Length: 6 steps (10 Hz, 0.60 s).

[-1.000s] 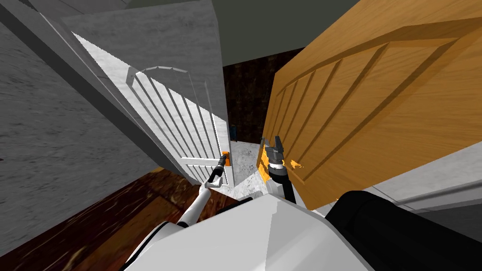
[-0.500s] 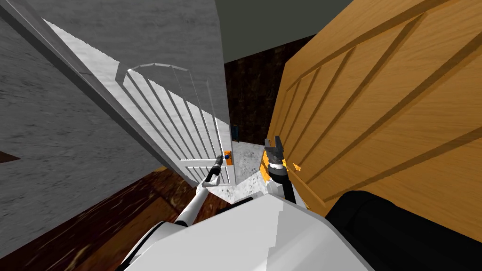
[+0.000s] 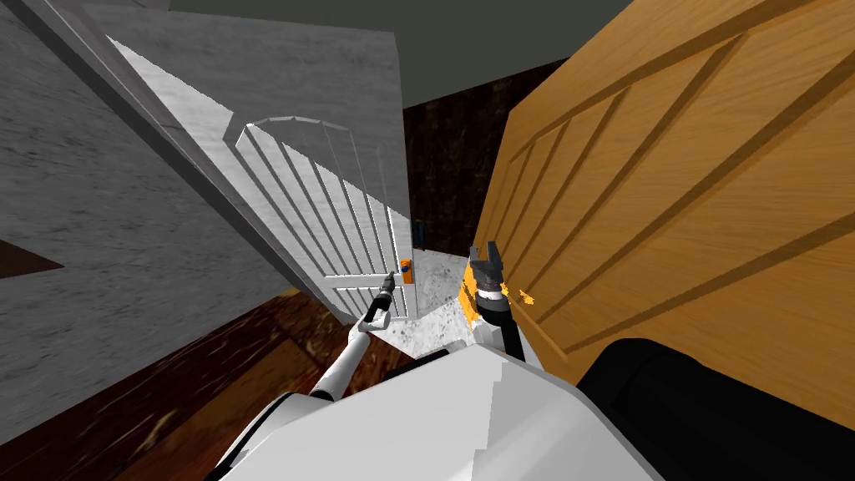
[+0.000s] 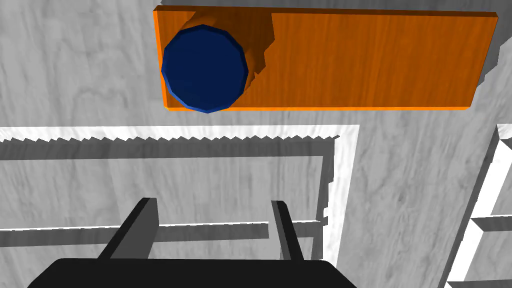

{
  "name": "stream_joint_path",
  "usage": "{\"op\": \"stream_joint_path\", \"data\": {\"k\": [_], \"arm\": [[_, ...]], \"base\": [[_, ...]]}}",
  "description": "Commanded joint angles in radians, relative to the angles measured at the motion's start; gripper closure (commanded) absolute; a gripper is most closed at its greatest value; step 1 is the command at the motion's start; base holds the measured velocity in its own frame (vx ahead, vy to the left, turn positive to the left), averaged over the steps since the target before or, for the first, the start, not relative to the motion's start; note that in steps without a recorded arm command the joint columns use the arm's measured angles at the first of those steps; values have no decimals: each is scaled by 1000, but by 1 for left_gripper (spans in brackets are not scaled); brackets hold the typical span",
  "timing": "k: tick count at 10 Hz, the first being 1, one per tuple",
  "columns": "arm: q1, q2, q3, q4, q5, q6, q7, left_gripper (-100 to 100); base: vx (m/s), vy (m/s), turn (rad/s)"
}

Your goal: Push the door open

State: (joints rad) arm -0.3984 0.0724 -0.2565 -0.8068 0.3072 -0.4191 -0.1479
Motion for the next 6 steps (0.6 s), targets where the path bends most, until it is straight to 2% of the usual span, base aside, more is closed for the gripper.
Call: {"op": "stream_joint_path", "data": {"k": [1, 4, 5, 6], "arm": [[3, -5, -3, -5, 2, 3, 2, -100], [7, -31, -11, -11, 6, 8, 7, -100], [2, -26, -10, 0, 5, 2, 8, -100], [2, -19, -8, 4, 5, -3, 7, -100]], "base": [[-238, -11, 12], [-258, -30, 17], [-111, -7, -1], [74, -29, -34]]}}
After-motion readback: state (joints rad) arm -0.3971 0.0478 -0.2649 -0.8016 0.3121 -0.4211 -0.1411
